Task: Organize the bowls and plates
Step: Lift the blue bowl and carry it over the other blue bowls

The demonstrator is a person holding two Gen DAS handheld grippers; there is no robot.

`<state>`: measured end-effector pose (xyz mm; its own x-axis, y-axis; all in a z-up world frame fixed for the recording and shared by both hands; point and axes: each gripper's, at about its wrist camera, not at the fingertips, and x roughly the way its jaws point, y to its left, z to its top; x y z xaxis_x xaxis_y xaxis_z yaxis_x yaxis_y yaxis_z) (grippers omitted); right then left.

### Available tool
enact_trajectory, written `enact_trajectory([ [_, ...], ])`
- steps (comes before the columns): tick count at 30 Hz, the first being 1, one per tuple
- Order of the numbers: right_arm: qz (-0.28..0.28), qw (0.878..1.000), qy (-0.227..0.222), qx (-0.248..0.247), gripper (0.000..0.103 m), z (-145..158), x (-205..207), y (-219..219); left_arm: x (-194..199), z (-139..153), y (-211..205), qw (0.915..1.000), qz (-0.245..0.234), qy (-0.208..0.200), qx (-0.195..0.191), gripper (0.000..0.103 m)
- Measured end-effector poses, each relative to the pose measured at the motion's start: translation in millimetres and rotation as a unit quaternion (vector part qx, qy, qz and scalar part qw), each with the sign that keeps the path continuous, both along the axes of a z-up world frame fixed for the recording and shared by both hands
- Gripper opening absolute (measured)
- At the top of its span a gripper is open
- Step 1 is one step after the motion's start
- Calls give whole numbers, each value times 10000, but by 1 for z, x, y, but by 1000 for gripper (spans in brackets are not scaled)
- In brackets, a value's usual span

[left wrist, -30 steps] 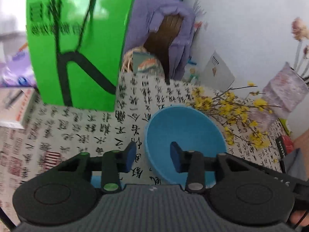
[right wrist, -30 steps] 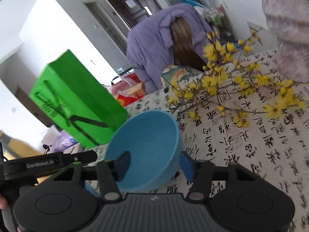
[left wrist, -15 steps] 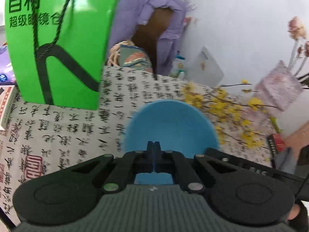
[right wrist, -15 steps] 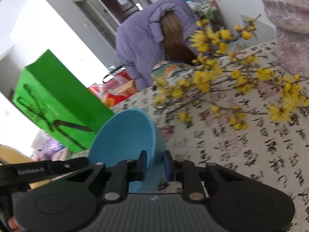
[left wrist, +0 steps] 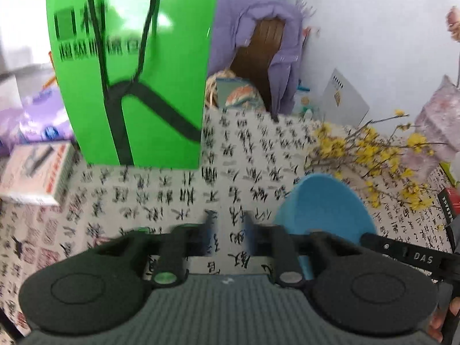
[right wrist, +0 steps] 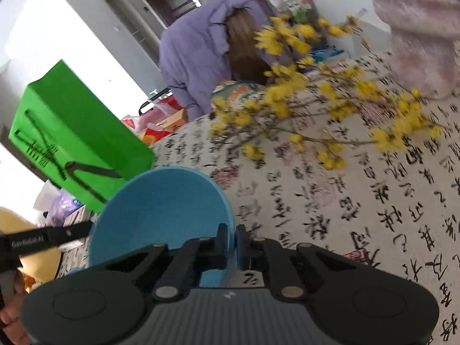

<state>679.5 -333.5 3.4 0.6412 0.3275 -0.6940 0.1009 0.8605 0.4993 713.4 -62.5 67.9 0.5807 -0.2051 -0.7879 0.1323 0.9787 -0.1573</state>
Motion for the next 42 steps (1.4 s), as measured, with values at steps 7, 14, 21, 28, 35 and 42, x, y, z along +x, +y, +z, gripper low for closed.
enact_trajectory([
  [7, -3, 10000, 61, 70, 5, -14, 3, -7, 6, -5, -4, 9983, 61, -39, -580, 58],
  [14, 64, 9998, 8, 184, 5, -14, 4, -4, -1, 15, -3, 9913, -256, -306, -1258, 65],
  [21, 148, 9997, 65, 182, 5, -19, 5, 4, 5, -18, -18, 9936, -254, 476, -995, 19],
  [28, 243, 9995, -68, 187, 6, 1, 1, 3, -5, -3, -18, 9948, -145, 392, -931, 15],
  [35, 240, 9988, -426, 91, 6, 52, -25, -2, -40, 44, -16, 9944, -277, 71, -1022, 16],
  [42, 424, 9971, -627, 6, 6, 94, -86, 5, -112, 82, -4, 9934, -194, -80, -1124, 16],
])
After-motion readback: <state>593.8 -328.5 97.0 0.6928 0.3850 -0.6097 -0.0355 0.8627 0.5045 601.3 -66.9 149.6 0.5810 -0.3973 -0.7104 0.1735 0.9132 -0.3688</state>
